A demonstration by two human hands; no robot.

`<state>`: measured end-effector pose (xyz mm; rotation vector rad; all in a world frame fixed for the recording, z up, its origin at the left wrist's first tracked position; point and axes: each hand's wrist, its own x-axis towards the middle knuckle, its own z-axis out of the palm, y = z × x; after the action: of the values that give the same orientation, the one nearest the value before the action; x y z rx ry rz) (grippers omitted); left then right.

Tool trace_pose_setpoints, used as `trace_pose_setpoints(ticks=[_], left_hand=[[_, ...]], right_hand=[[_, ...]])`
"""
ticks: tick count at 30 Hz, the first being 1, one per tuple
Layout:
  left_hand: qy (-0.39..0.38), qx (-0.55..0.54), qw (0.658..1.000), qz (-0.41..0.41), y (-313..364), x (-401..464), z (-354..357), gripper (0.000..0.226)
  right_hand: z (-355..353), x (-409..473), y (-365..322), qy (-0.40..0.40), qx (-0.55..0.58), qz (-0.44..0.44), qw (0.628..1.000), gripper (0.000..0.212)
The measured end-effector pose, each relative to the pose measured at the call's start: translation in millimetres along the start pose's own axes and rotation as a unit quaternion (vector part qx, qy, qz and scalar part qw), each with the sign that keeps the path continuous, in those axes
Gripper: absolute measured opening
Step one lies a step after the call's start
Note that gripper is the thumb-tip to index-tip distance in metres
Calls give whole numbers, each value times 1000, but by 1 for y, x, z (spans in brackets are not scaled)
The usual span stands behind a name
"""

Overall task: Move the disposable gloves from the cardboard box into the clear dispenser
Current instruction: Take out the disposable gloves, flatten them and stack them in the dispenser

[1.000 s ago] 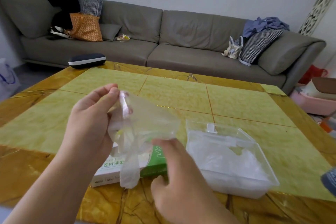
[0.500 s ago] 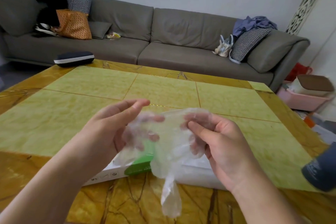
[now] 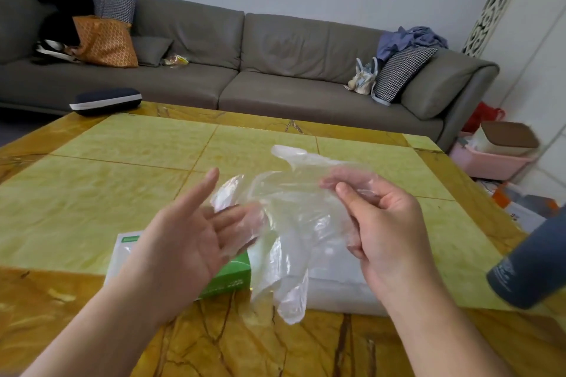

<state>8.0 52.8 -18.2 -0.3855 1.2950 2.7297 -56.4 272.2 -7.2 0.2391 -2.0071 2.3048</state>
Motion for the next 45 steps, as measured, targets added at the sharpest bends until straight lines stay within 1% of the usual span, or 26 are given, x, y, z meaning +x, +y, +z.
trace_pose_setpoints(ticks=[1, 2, 3, 6, 7, 8, 11, 15, 18, 22, 24, 25, 26, 27, 28, 29, 30, 31, 33, 35, 36, 38, 39, 41, 43, 45], left_hand=[[-38, 49, 997, -41, -3, -1, 1, 91], [-72, 109, 990, -61, -8, -2, 2, 99], [-90, 162, 981, -62, -13, -2, 4, 94], [-60, 268, 961, 10, -23, -3, 10, 33], [-43, 279, 959, 27, -24, -3, 11, 21], [-27, 274, 961, 36, -24, -3, 10, 17], [3, 242, 969, 54, -19, -2, 10, 14], [-6, 297, 953, 58, -19, -1, 10, 15], [-11, 326, 944, 54, -23, -2, 13, 10], [4, 343, 939, 32, -24, -3, 16, 23], [52, 370, 927, 42, -26, 0, 13, 28], [91, 415, 902, 76, -28, 2, 12, 30], [136, 491, 849, 140, -29, 3, 11, 32], [165, 575, 770, 221, -30, 1, 14, 34], [161, 635, 695, 297, -30, -1, 23, 34], [125, 661, 656, 343, -31, -2, 34, 30], [75, 672, 647, 352, -35, 1, 46, 23], [25, 682, 652, 331, -41, 7, 58, 19], [-31, 717, 655, 236, -61, 28, 71, 25], [-53, 764, 625, 153, -79, 52, 78, 32], [-60, 777, 615, 117, -85, 61, 79, 33], [-75, 783, 614, 65, -89, 76, 79, 35], [-83, 784, 613, 51, -87, 81, 78, 36], [-101, 792, 602, 27, -81, 87, 78, 44], [-121, 812, 571, 7, -77, 93, 80, 53], [-137, 828, 544, -10, -76, 97, 81, 55]], right_hand=[[-1, 0, 1, 12, -5, -4, 1000, 27], [-1, 0, 2, 21, -16, -7, 1000, 27], [-1, -1, 2, 26, -28, -9, 999, 26], [-2, -2, 2, 25, -57, -5, 998, 26], [-4, -1, 2, 23, -70, -3, 997, 26], [-7, 0, 1, 20, -83, -1, 996, 25], [-17, 6, -1, 20, -111, 15, 993, 21], [-25, 8, -3, 17, -144, 41, 989, 17], [-28, 10, -2, 22, -161, 56, 985, 20], [-40, 18, 4, 18, -244, 101, 964, 18], [-48, 21, 8, 20, -292, 121, 948, 17], [-52, 22, 9, 19, -304, 130, 944, 16], [-53, 23, 10, 13, -309, 137, 941, 15], [-54, 23, 10, 4, -313, 140, 939, 13], [-56, 22, 11, -5, -323, 141, 936, 13], [-55, 22, 12, -16, -341, 139, 930, 14], [-55, 22, 12, -22, -364, 137, 921, 17], [-54, 21, 13, -25, -386, 136, 912, 20], [-55, 21, 14, -23, -417, 134, 899, 25], [-57, 20, 15, -23, -444, 127, 887, 24], [-58, 20, 15, -21, -459, 125, 880, 24], [-63, 22, 16, -10, -495, 119, 861, 27], [-65, 23, 16, -4, -513, 115, 850, 29], [-68, 27, 17, 4, -540, 108, 835, 24], [-69, 29, 19, 10, -557, 104, 824, 17], [-69, 29, 18, 11, -579, 101, 809, 12]])
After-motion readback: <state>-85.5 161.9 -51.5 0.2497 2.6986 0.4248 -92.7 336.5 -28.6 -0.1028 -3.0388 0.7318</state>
